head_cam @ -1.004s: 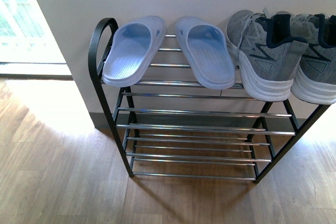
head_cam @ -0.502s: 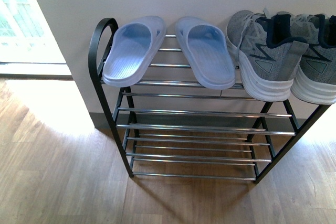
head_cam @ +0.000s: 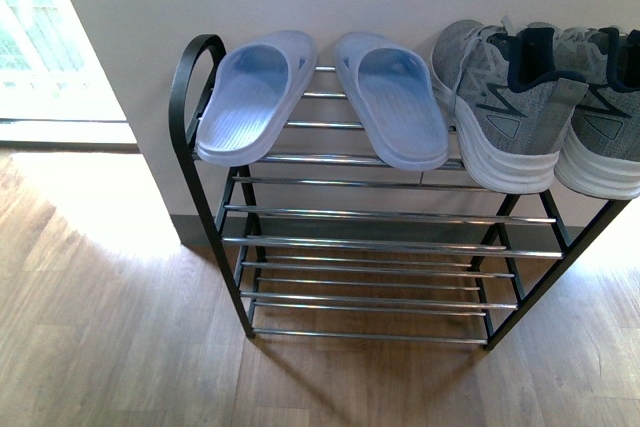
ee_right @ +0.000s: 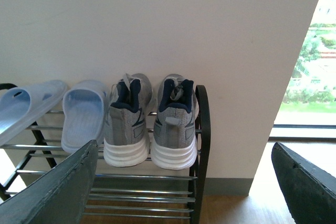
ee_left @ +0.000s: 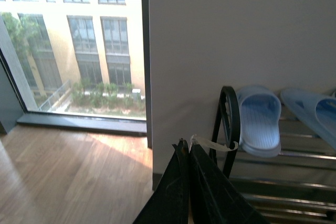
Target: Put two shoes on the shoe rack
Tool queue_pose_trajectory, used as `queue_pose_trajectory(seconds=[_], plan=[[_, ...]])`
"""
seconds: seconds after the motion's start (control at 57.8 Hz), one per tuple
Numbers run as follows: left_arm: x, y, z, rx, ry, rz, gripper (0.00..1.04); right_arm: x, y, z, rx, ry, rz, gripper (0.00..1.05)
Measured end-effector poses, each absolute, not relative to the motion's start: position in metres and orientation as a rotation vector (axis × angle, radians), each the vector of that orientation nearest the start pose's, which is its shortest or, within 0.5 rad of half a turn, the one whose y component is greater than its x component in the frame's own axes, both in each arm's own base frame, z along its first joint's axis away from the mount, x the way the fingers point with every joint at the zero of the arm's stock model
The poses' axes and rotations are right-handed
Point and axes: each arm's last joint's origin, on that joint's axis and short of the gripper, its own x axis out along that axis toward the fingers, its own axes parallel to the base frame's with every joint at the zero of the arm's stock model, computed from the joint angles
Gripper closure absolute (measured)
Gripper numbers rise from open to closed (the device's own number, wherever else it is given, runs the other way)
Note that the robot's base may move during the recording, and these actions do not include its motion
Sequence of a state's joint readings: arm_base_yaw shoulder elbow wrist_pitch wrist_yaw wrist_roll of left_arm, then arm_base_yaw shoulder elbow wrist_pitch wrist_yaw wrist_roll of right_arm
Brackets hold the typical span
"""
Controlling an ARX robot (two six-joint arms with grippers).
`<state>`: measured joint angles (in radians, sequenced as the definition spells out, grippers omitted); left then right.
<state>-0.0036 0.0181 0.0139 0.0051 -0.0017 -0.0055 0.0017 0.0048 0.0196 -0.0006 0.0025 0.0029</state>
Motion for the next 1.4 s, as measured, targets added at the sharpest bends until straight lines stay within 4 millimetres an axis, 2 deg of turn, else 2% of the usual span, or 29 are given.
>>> queue_pose_trajectory(seconds=[0.052,0.104,0.467,0.519,0.606,0.64,1.402], plan=[[0.0979,-0.0002,0.1669,-0.005,0.004,-0.002,1.04,0.0968,0.0001,0.1698,0.003,-0.014,0.0,0.09],[0.0979,-0.0003,0.1669,-0.005,0.003,-0.003,0.96,0.0967,0.0001,0.1698,0.003,-0.015,-0.001,0.09],[0.0978,-0.0003,0.167,-0.005,0.002,-0.003,0.35,0.0968,0.0001,0.1698,0.003,-0.014,-0.001,0.09],[0.0978,-0.0003,0.167,-0.005,0.002,-0.003,0.21,0.0968,0.0001,0.1698,0.003,-0.014,-0.001,0.09],[0.0978,-0.0003,0.167,-0.004,0.002,-0.003,0.08,0.0967,0.0001,0.1698,0.003,-0.015,-0.001,0.09],[0.0978,-0.0003,0.167,-0.004,0.002,-0.003,0.1,0.0968,0.0001,0.1698,0.003,-0.014,-0.001,0.09],[0.0978,-0.0003,0.167,-0.004,0.002,-0.003,0.09,0.0967,0.0001,0.1698,0.002,-0.015,0.0,0.09]])
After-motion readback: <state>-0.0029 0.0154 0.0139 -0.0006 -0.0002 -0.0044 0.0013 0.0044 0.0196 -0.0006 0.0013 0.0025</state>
